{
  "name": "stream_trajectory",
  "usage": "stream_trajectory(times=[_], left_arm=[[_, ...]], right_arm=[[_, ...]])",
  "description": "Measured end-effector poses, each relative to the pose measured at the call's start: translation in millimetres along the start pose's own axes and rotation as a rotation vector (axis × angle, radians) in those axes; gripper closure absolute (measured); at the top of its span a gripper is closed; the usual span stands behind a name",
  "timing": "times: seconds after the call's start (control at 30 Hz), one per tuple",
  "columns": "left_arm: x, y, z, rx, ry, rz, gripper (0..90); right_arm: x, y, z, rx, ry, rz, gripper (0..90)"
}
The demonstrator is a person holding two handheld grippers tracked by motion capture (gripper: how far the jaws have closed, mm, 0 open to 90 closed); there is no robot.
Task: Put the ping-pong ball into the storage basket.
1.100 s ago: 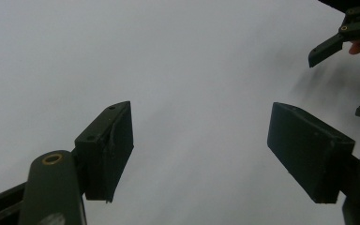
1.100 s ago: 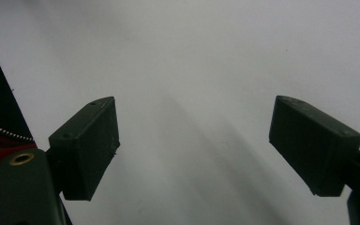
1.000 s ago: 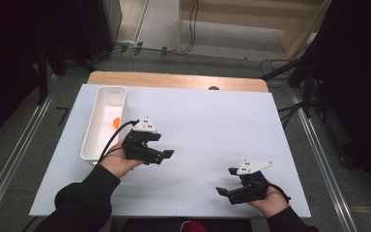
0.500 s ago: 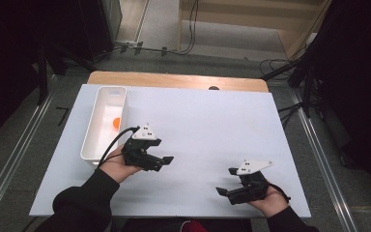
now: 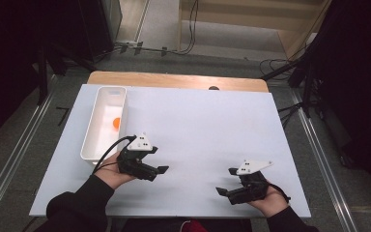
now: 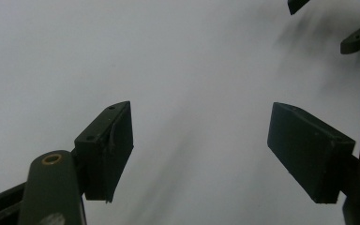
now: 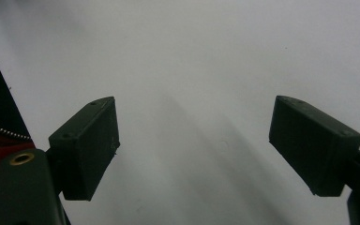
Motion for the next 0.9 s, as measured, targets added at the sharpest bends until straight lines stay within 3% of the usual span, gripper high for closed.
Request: stream_trajectory(times=[0.63,0.9], left_arm=[[3.8,-24.9,1.4,-0.012,-0.025,0.027,23.0],[9.5,-32.5,2.3,-0.027,0.0,0.011,23.0]], right_arm=[[-0.1,-0.3,-0.3,0.0,0.0,0.001,15.0],[-0.1,-0.6,-0.5,-0.002,-0.002,0.003,15.0]])
Point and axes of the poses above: each handheld gripper's, and its own axes: x roughly backward along the jaws, y roughly out of its top, z roughly to its left, the point moved 8 cm from there along -x, roughly forward along the jaws, and after that the axes turned 11 degrees about x, right-handed, at the moved point
